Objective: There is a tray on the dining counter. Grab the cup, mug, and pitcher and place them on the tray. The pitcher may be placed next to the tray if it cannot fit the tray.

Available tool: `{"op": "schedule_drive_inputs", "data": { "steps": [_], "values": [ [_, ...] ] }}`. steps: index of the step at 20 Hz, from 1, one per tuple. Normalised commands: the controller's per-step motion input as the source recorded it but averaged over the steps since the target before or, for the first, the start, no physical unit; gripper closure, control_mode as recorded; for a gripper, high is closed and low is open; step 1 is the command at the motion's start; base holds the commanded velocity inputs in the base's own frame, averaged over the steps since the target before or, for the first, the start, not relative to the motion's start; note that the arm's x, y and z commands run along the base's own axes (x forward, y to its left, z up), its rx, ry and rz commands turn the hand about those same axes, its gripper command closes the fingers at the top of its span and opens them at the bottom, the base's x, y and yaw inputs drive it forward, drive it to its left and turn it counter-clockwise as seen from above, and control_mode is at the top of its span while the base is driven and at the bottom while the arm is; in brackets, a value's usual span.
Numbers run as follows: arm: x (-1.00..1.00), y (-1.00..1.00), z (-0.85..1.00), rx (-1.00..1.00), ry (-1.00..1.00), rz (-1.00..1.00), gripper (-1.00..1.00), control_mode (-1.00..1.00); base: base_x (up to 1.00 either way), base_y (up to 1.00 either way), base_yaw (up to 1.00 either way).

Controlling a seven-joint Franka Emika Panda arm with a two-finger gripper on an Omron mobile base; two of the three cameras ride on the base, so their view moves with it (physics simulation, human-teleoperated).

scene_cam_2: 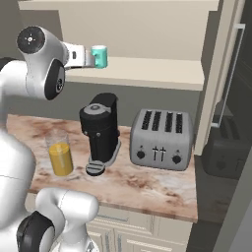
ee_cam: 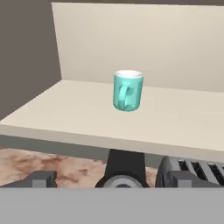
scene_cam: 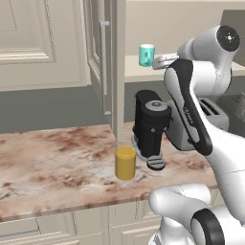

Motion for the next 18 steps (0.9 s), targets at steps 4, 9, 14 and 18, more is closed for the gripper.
{"op": "schedule_drive_inputs", "data": {
  "steps": [4,9,14,18],
  "values": [
    [0.43,0.0,-0.04,0.0,-0.03,0.0,-1.0,-1.0,0.0,0.0,0.0],
    [0.44,0.0,-0.06,0.0,-0.01,-0.01,-1.0,-1.0,0.0,0.0,0.0],
    [0.4,0.0,-0.06,0.0,0.0,-0.02,-1.0,-1.0,0.0,0.0,0.0],
    [0.37,0.0,-0.05,0.0,0.0,-0.03,-1.0,-1.0,0.0,0.0,0.0]
  ]
}}
